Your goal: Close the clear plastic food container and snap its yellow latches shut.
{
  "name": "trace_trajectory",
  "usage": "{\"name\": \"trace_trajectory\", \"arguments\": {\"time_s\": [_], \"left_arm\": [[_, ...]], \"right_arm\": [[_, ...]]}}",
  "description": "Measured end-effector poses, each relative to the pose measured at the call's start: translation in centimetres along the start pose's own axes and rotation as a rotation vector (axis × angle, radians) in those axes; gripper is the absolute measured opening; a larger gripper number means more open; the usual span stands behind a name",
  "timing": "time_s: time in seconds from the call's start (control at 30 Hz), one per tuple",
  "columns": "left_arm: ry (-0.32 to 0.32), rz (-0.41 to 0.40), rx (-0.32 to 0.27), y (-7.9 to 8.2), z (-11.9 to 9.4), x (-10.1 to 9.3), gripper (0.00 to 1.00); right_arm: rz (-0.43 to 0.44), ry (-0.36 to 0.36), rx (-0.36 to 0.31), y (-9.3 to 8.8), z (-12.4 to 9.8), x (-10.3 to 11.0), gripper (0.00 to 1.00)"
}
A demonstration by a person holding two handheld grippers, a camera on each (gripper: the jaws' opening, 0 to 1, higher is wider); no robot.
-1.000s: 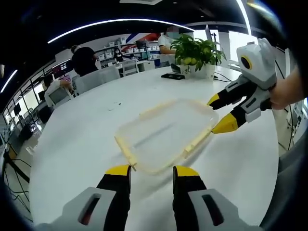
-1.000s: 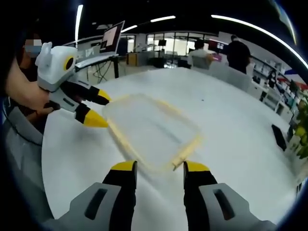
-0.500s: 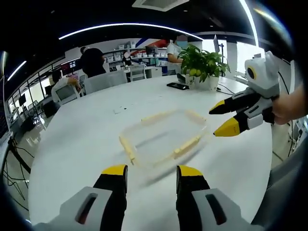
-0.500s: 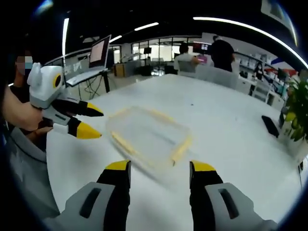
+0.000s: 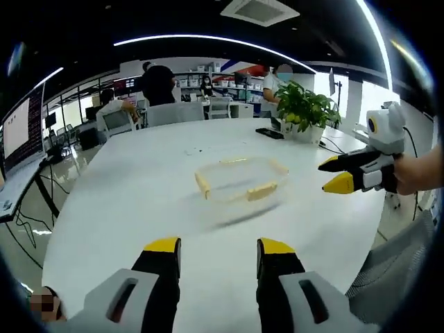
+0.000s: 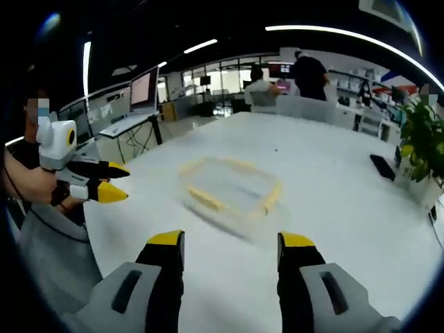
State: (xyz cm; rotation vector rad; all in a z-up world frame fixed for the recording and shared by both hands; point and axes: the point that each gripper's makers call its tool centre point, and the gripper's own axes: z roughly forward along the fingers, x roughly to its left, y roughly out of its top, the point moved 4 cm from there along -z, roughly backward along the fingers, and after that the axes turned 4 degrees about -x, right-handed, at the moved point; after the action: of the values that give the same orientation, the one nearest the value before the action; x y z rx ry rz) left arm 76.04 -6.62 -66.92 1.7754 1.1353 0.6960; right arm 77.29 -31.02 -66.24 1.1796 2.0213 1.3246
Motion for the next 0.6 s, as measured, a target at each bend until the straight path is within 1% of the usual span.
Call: {"name": "trace_trajectory", "arguments": {"time_s": [0.1,0.17,0.27,0.33,0.5,0.6], "left_arm": [[0.013,-0.011,0.006,-0.7,-1.1,0.1,0.37],[0.013,-0.02,0.006,-1.0,-1.8,0.0,0.37],[0.019,-0.022,0.005,-1.2,-2.7,0.0,0.38],[0.021,-0.039,0.005,-1.4,-3.3,-0.1,0.39],[0.027,-0.04,-0.021,-1.4,-4.5,-0.5,0.4],[0.038,-0.042,-0.035,-1.4,-5.1,-0.7,0.39]], "right_arm": [[-0.009,-0.004,0.007,-0.5,-0.9,0.6,0.52],[-0.004,-0.01,0.01,-0.7,-1.4,0.7,0.52],[0.011,-0.031,0.001,-0.8,-2.4,0.8,0.52],[0.029,-0.027,-0.009,-0.9,-2.9,1.3,0.54],[0.016,-0.032,-0.01,-1.8,-4.1,2.4,0.56],[0.006,-0.045,-0.008,-2.3,-4.6,2.7,0.56]]}}
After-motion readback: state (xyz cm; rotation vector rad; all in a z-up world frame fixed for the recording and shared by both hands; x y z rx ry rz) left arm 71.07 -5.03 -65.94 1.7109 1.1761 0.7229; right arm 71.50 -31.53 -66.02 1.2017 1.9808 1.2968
